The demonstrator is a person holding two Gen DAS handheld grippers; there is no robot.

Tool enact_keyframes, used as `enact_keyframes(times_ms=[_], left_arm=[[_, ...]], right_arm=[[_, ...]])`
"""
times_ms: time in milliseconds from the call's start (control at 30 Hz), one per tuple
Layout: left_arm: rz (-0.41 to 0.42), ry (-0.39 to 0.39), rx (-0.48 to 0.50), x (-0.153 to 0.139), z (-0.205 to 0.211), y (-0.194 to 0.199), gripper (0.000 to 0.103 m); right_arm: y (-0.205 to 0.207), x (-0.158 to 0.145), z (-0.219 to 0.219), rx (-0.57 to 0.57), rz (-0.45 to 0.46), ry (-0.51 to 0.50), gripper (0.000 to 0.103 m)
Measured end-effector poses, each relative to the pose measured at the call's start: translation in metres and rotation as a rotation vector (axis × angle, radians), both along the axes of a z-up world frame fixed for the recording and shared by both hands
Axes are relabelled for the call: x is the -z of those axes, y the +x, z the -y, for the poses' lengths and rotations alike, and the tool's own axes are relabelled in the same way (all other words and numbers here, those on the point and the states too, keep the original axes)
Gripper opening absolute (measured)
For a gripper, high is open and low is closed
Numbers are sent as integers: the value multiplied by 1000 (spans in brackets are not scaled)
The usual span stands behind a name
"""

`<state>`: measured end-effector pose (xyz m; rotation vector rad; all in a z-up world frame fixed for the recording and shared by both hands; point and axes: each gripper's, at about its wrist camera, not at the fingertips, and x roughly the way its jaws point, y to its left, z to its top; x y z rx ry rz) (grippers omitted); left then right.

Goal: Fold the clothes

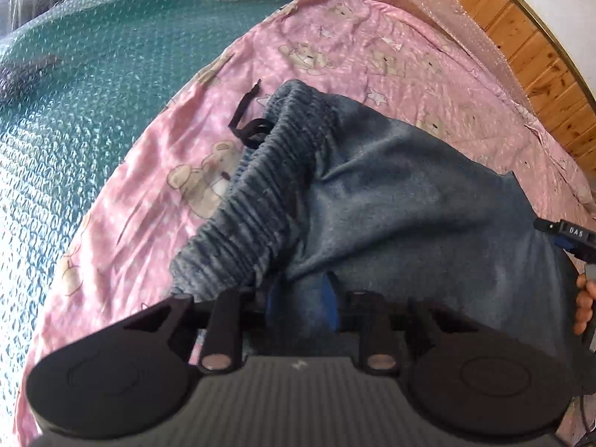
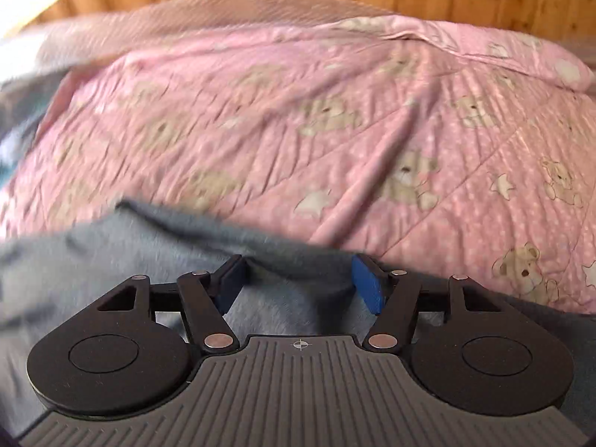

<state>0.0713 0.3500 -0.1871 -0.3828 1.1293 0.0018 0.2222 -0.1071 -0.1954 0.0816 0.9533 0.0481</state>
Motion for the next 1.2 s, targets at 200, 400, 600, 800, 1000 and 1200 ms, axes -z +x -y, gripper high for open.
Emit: enact_keyframes(times_ms=[200,400,600,800,1000,1200], left_arm=[[40,-42,83,-34,43,-4,37],[-11,-113,269,-4,133,-1,41],[-14,37,363,4,155,-25,41],[-24,15,335,-15,193,-14,40],[-36,-2,409,-10,276,5,42],[-119,83,433,3,307,-6,44]], right_arm=[[-35,2,20,59,-5,5,56],[-69,3,40,118,-11,10,56],[-56,-6,87,182,36,31,55],[-119,-33,141,200,62,33,61],[-129,2,251,309,-4,-36,58],[-143,-31,342,283,47,27,61]])
